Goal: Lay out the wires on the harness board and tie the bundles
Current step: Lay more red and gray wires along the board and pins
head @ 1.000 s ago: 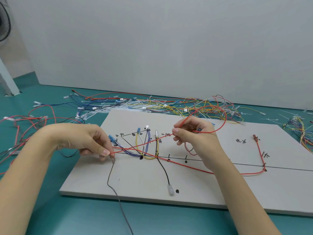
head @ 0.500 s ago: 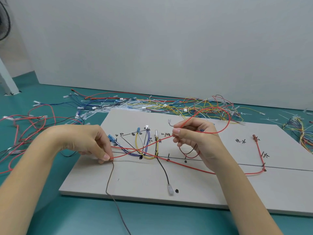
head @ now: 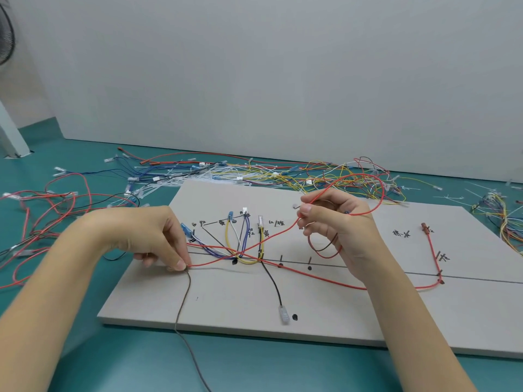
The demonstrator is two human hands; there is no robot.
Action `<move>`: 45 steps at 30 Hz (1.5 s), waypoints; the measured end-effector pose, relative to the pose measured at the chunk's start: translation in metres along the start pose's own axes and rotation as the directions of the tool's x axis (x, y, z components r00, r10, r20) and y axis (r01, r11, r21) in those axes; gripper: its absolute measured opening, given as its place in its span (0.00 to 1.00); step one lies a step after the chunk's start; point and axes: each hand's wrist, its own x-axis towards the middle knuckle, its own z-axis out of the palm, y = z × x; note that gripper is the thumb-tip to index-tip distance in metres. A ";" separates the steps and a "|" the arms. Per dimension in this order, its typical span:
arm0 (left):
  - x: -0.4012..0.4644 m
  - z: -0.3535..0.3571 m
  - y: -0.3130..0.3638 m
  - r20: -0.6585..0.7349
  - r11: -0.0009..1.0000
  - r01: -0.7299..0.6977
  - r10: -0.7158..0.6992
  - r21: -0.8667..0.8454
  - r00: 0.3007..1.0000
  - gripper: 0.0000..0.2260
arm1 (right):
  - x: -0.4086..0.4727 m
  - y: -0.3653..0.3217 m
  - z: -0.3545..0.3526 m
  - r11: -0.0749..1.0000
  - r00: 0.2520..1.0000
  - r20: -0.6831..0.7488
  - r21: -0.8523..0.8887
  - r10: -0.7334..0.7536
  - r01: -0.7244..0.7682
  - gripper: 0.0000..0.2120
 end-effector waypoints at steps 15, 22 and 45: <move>0.003 0.012 0.014 -0.041 0.992 -0.115 0.117 0.043 0.992 0.04 | -0.001 -0.007 -0.014 0.953 1.000 0.025 -0.304 0.015 -0.006 0.10; 0.017 0.031 0.028 -0.193 0.978 -0.200 0.208 0.063 0.959 0.04 | -0.004 -0.009 -0.014 0.920 0.998 0.046 -0.392 0.045 -0.023 0.12; 0.022 0.034 0.035 -0.302 0.952 -0.297 0.263 -0.075 0.917 0.05 | -0.005 -0.008 -0.016 0.885 0.995 0.064 -0.465 0.073 -0.035 0.14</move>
